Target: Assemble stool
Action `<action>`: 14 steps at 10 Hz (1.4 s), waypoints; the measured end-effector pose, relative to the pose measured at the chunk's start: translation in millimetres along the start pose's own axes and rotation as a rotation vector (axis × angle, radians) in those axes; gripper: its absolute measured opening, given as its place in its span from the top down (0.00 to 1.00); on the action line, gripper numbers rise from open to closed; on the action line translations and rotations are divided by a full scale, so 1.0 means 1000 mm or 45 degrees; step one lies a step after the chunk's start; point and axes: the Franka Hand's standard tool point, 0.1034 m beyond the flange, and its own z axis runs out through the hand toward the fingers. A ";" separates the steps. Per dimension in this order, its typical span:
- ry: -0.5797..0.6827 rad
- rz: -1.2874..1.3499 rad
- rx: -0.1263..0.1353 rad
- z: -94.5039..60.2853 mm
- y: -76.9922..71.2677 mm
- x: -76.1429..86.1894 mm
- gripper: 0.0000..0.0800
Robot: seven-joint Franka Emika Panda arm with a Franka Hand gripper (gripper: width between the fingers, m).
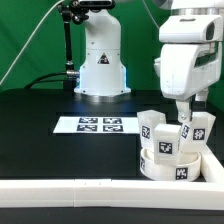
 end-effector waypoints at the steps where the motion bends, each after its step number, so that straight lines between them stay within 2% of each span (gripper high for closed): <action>1: -0.032 -0.092 0.006 0.000 0.001 -0.001 0.19; 4: -0.099 -0.471 -0.027 0.008 0.006 0.009 0.19; 6: -0.158 -0.671 -0.034 0.010 0.012 0.010 0.19; 9: -0.167 -0.697 -0.039 0.010 0.014 0.008 0.19; 11: -0.167 -0.693 -0.038 0.011 0.015 0.007 0.50; 12: -0.167 -0.673 -0.039 0.011 0.015 0.007 0.50; 13: -0.167 -0.649 -0.041 0.011 0.015 0.006 0.58; 14: -0.168 -0.642 -0.037 0.011 0.016 0.004 0.58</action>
Offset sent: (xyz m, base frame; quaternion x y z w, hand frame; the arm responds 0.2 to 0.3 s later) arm 0.0106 0.0203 -0.0081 -0.0147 -0.0294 -0.2940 0.9552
